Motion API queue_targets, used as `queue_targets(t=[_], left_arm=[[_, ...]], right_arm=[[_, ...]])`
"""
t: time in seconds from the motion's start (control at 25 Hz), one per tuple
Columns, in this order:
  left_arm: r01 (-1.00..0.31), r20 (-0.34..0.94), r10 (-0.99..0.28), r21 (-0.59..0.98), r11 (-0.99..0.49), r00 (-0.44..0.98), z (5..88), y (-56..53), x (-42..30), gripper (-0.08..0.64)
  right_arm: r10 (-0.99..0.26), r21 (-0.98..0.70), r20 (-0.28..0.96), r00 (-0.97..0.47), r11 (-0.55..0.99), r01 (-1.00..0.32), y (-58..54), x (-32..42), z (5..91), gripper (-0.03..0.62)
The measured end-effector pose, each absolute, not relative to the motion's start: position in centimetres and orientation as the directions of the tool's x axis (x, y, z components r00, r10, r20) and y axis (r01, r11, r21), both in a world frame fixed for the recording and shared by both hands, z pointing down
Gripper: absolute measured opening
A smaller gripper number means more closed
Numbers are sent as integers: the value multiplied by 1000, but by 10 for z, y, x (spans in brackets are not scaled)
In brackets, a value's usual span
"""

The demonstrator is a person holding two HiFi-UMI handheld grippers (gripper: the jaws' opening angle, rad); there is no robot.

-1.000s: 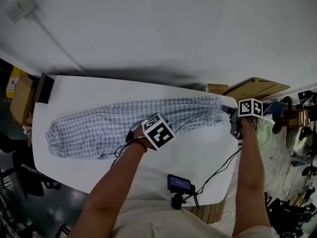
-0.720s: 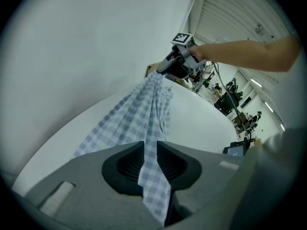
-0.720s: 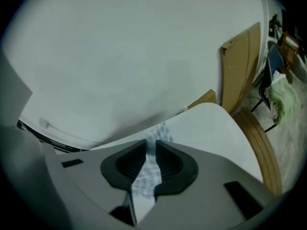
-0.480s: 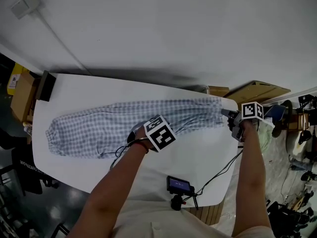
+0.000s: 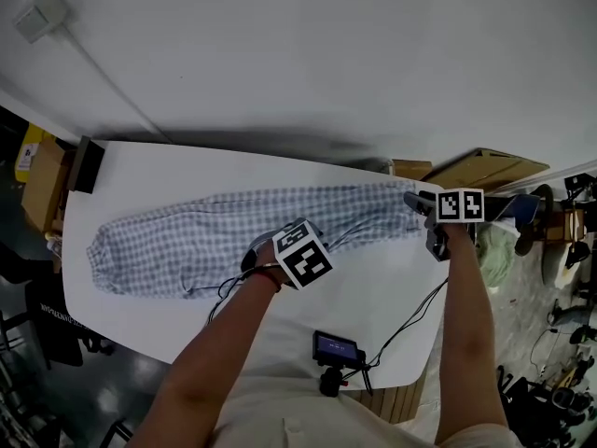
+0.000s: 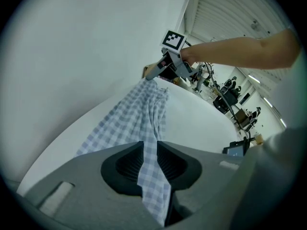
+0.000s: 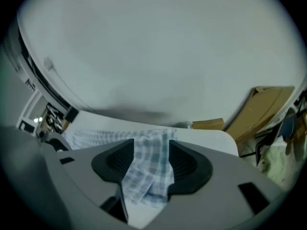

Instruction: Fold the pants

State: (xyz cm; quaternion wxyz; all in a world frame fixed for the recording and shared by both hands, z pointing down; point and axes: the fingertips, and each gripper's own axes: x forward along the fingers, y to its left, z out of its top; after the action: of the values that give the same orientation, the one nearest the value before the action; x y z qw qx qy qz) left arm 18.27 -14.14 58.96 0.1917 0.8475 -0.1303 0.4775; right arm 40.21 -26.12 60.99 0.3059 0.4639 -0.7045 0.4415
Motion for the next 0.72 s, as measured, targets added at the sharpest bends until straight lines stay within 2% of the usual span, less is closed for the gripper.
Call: queue_targets(t=[0.08, 0.12, 0.16, 0.24, 0.32, 0.4, 0.6, 0.72], left_arm=[[-399, 858, -41, 195, -896, 512, 588, -141, 183, 83], [-398, 858, -44, 192, -897, 512, 587, -141, 183, 83], [-397, 857, -46, 189, -898, 514, 586, -142, 183, 83], [-391, 854, -47, 187, -901, 517, 584, -141, 185, 83], [-383, 854, -41, 189, -904, 518, 585, -140, 187, 84], [-376, 855, -35, 192, -906, 518, 585, -139, 190, 84], [-364, 854, -22, 198, -910, 520, 582, -134, 197, 87], [-361, 854, -20, 198, -911, 520, 581, -131, 197, 87]], right_arm=[[-445, -398, 794, -414, 133, -907, -261, 410, 592, 236], [-450, -396, 786, -423, 159, -905, -257, 411, 585, 235], [-429, -365, 793, -432, 233, -901, -249, 407, 580, 232], [-328, -252, 835, -442, 487, -836, -220, 388, 581, 142], [-207, -151, 886, -416, 718, -680, -188, 367, 593, 115], [-126, -96, 926, -356, 833, -544, -169, 354, 607, 117], [-37, -27, 981, -190, 946, -323, -156, 340, 626, 132], [-44, 28, 996, -72, 978, -205, -157, 337, 635, 129]])
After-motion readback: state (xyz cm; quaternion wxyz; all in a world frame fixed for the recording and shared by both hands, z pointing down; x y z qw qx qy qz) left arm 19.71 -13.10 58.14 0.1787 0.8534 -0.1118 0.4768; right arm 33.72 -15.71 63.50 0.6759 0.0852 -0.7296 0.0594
